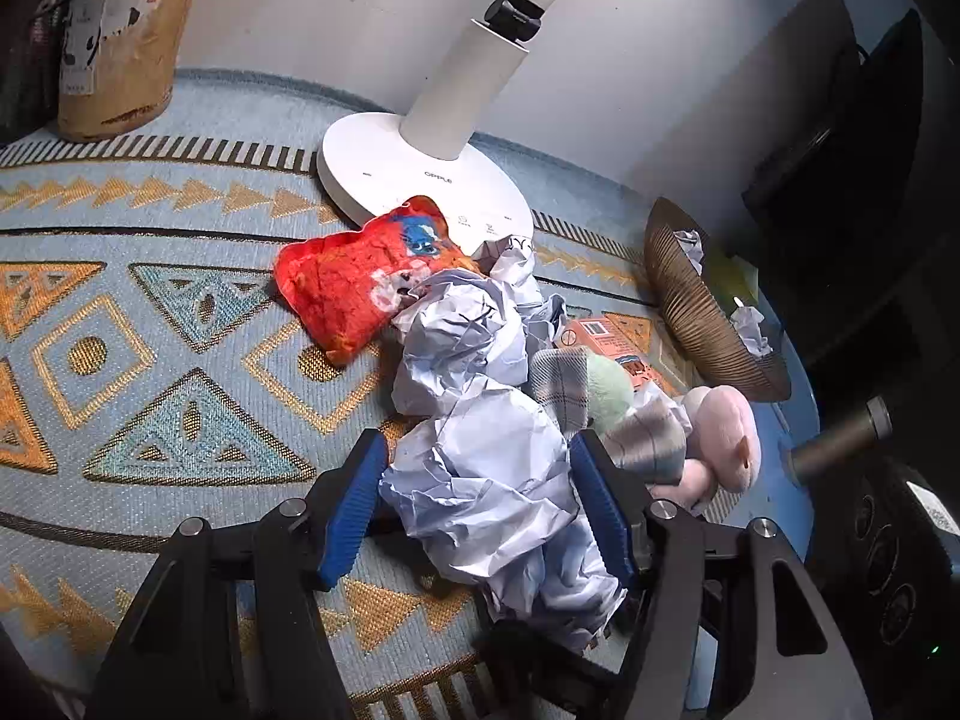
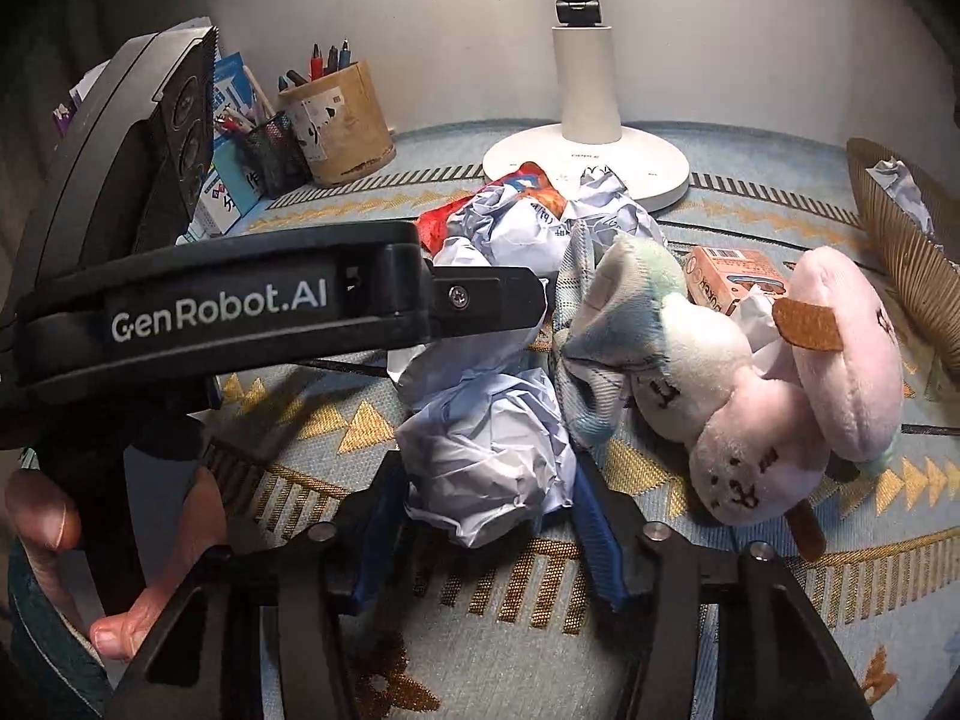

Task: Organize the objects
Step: 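Grasp a paper ball with the left tool while the right grasps another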

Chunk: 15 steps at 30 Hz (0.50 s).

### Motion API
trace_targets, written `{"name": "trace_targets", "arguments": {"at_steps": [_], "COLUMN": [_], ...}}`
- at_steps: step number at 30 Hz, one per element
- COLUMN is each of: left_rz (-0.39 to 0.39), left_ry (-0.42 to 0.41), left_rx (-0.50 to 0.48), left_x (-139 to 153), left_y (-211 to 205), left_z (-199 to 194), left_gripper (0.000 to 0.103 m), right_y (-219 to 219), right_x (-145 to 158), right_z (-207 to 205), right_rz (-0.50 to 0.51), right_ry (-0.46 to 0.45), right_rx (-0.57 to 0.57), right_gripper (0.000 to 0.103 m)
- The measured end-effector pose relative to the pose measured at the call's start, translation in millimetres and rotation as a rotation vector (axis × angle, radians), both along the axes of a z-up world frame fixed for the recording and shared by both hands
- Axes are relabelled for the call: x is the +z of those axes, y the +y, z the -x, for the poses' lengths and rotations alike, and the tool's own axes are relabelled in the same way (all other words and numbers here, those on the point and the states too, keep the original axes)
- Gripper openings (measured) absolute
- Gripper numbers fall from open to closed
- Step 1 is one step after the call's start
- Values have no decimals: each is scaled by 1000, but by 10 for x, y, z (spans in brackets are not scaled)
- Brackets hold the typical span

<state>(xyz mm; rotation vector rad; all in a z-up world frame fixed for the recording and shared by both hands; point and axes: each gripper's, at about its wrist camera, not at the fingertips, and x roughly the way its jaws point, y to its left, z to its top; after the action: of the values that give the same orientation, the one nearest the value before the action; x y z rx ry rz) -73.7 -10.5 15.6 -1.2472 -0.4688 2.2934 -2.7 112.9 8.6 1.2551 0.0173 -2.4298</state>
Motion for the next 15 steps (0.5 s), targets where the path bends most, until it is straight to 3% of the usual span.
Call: {"name": "trace_targets", "arguments": {"at_steps": [3, 9, 15], "left_rz": [26, -11, 122], "left_ry": [23, 62, 88], "left_rx": [6, 44, 107], "left_x": [74, 186, 169], "left_y": [-19, -261, -293], "left_z": [-101, -589, -1054], "left_gripper": [56, 55, 55], "right_y": [35, 186, 510], "right_x": [69, 215, 251], "right_z": [-60, -459, -688], "right_rz": [27, 43, 17], "right_ry": [31, 95, 111], "right_rx": [4, 63, 28], "right_gripper": [46, 46, 47]}}
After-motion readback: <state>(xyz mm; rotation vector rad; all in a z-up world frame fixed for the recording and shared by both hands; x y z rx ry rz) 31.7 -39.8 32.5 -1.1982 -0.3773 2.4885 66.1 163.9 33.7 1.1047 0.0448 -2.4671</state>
